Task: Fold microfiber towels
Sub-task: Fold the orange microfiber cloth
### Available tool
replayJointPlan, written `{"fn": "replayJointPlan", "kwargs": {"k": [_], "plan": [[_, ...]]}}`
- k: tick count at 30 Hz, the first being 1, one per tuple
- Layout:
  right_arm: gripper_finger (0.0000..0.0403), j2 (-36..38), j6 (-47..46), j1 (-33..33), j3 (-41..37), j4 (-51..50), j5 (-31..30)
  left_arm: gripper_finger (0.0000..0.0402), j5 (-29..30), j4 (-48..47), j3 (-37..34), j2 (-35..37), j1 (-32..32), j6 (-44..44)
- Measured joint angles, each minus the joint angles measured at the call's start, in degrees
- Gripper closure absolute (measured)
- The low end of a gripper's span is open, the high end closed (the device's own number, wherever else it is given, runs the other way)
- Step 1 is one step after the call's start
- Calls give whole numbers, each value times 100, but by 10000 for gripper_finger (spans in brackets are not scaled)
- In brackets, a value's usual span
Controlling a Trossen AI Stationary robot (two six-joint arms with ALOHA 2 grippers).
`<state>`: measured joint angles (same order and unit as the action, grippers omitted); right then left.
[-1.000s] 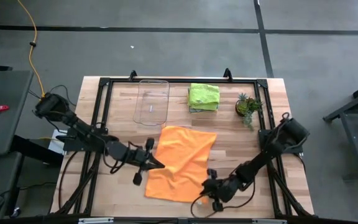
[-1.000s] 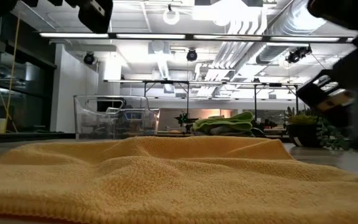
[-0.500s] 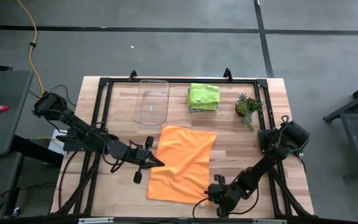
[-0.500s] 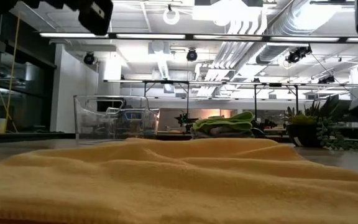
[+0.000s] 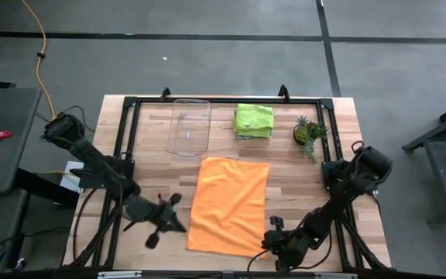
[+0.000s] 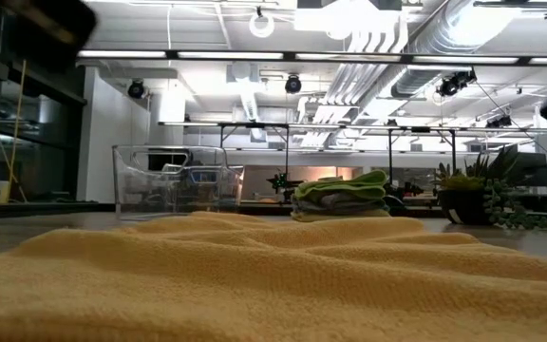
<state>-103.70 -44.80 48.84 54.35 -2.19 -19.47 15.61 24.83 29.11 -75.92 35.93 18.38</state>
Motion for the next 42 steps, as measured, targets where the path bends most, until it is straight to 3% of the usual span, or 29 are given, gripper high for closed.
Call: {"fn": "replayJointPlan", "kwargs": {"k": [4, 9, 14, 19, 23, 35, 38, 42], "plan": [[403, 129, 182, -28, 0, -35, -312, 397, 613, -691, 318, -182, 690, 491], [403, 129, 261, -156, 0, -51, -426, 359, 1357, -2338, 1322, -843, 1256, 546], [403, 129, 283, -216, 0, -62, -411, 296, 1465, -3421, 2262, -1773, 1405, 281], [403, 129, 283, -234, 0, -151, -382, 237, 1203, -3517, 2714, -2588, 1361, -67], [403, 129, 283, -230, 0, -190, -382, 214, 1076, -3606, 2865, -3061, 1212, -133], [403, 126, 279, -232, 0, -201, -380, 221, 590, -3654, 2915, -3436, 843, -252], [403, 126, 283, -232, 0, -193, -365, 250, 442, -3712, 2918, -3440, 760, -252], [403, 126, 285, -232, 0, -190, -256, 325, 110, -3760, 2926, -3444, 621, -252]]}}
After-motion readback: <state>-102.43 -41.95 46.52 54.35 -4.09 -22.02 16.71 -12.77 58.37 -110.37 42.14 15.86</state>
